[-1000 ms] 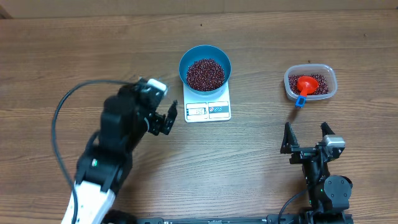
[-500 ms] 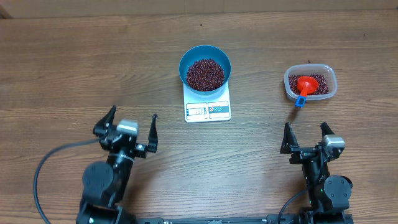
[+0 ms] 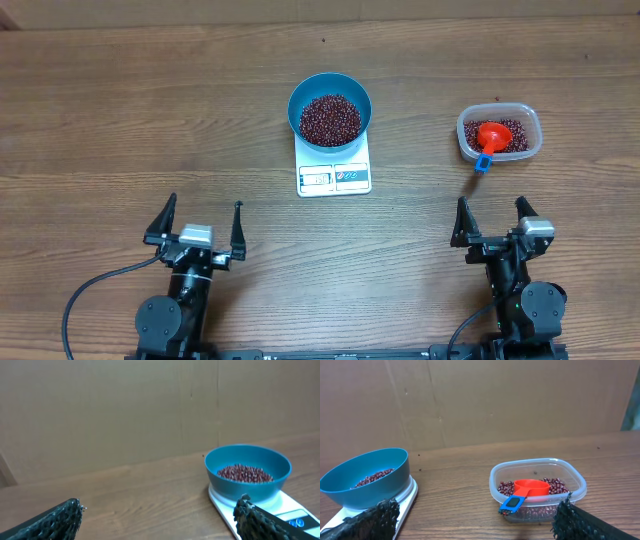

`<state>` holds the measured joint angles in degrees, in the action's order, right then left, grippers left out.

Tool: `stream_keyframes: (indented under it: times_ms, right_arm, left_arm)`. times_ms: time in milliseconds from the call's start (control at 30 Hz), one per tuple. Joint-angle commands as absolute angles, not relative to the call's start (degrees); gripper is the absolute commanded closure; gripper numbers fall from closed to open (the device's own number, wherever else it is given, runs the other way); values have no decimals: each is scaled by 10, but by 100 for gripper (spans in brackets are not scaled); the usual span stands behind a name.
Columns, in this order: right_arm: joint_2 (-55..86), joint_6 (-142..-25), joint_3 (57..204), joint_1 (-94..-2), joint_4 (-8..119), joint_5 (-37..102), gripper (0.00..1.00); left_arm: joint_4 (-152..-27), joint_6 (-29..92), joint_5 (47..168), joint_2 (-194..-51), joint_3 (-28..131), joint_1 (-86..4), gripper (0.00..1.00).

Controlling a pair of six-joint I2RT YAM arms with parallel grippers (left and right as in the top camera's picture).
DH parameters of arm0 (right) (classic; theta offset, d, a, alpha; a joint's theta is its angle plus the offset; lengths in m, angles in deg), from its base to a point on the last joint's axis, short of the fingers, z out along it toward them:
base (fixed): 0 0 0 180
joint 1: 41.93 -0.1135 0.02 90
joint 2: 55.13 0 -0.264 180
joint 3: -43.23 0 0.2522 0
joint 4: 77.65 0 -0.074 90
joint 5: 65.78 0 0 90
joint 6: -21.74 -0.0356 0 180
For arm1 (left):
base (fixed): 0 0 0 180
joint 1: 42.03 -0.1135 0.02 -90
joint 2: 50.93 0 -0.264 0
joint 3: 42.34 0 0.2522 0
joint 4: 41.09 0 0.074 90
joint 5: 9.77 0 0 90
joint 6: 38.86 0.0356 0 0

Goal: Scoop item into bowl and weigh 150g on scale

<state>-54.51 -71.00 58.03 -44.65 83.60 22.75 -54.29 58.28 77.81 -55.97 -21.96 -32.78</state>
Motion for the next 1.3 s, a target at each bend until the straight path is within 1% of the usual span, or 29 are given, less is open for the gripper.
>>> stream_keyframes:
  times_ms: [0,233,500,1267]
  right_arm:
    - [-550,-708,575,-450,839,229,0]
    - [-550,-708,575,-450,839,229,0]
    - [-550,-708,575,-450,839,229,0]
    - [-550,-708,575,-450,839,229,0]
  left_arm:
    - [-535,571,772,-542,-244,-332,0]
    - [-533,572,771,-528,-282,-332,0]
    - [-594,571,773,-511,-283,-338,0]
    - [-592,571,786,-512,-283,-338,0]
